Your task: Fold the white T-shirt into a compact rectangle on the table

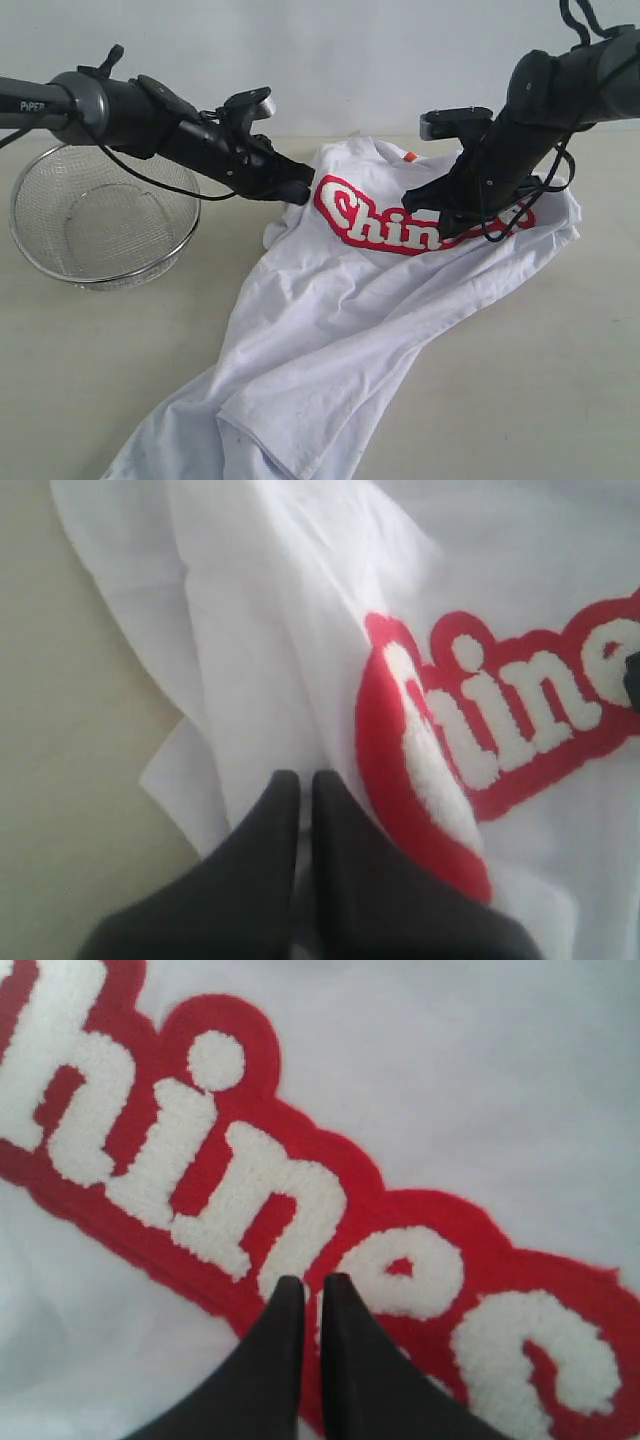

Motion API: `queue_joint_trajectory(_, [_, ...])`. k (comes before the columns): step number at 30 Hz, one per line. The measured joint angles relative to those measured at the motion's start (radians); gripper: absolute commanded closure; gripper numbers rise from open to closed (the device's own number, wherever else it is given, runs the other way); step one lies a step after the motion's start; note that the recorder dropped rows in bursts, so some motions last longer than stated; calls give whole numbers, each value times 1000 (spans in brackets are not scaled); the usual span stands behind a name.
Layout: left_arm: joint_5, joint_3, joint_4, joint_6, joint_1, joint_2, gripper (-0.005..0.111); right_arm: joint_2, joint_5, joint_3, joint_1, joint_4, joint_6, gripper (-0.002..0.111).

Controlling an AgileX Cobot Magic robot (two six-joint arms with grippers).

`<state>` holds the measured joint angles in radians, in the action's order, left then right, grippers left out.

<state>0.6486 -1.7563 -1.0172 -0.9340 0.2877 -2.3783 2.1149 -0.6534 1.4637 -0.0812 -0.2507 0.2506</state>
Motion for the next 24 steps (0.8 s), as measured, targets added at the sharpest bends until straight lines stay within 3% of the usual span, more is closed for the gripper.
queue_joint_trajectory(11, [-5, -131, -4, 15, 4, -111, 102, 53, -2, 0, 0, -56, 65, 107])
queue_joint_trajectory(24, [-92, -255, 202, 164, 43, -190, 102, 60, -4, 8, 0, -59, 79, 107])
